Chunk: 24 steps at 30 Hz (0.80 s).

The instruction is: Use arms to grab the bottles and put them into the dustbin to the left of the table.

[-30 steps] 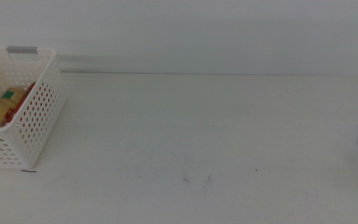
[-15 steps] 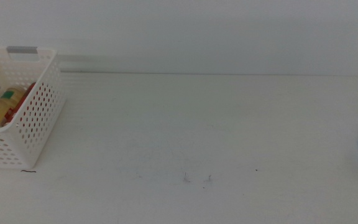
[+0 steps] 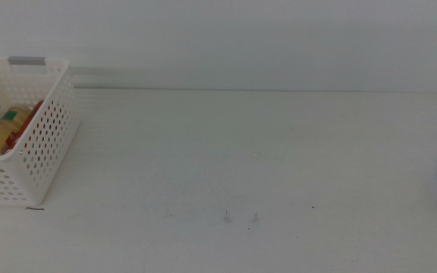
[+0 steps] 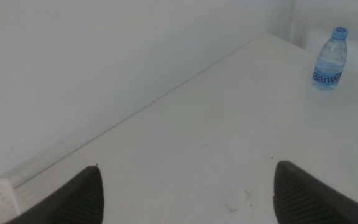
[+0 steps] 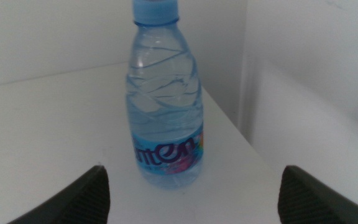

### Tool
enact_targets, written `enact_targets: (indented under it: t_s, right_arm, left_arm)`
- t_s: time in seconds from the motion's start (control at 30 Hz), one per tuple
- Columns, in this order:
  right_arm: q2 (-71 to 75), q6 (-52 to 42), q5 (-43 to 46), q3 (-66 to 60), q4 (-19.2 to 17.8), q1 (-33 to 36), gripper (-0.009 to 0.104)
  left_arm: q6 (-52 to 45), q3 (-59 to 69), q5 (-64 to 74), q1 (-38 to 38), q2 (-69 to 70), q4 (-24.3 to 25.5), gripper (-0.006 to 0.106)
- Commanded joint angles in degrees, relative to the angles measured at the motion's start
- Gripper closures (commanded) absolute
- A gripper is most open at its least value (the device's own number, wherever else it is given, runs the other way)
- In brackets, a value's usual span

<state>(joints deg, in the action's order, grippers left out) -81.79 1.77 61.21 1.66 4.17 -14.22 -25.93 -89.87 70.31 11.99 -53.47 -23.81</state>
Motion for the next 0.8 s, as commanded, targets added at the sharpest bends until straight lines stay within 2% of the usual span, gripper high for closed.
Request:
enact_targets:
  t_s: [0.0,0.57,0.77]
  right_arm:
    - [-2.3,-2.3,1.4,1.8,0.5,-0.4,0.002]
    - [-21.8,-3.1,1.4,18.6,0.3,-0.4,0.002]
    - [-27.9,-3.0,1.4,25.1,-1.4,-0.3,0.002]
  left_arm:
    - [0.4,0.1,-0.7,0.0,0.1,-0.2,0.007]
    - [0.4,0.1,-0.7,0.0,0.1,-0.2,0.007]
    - [0.4,0.1,-0.7,0.0,0.1,-0.2,0.007]
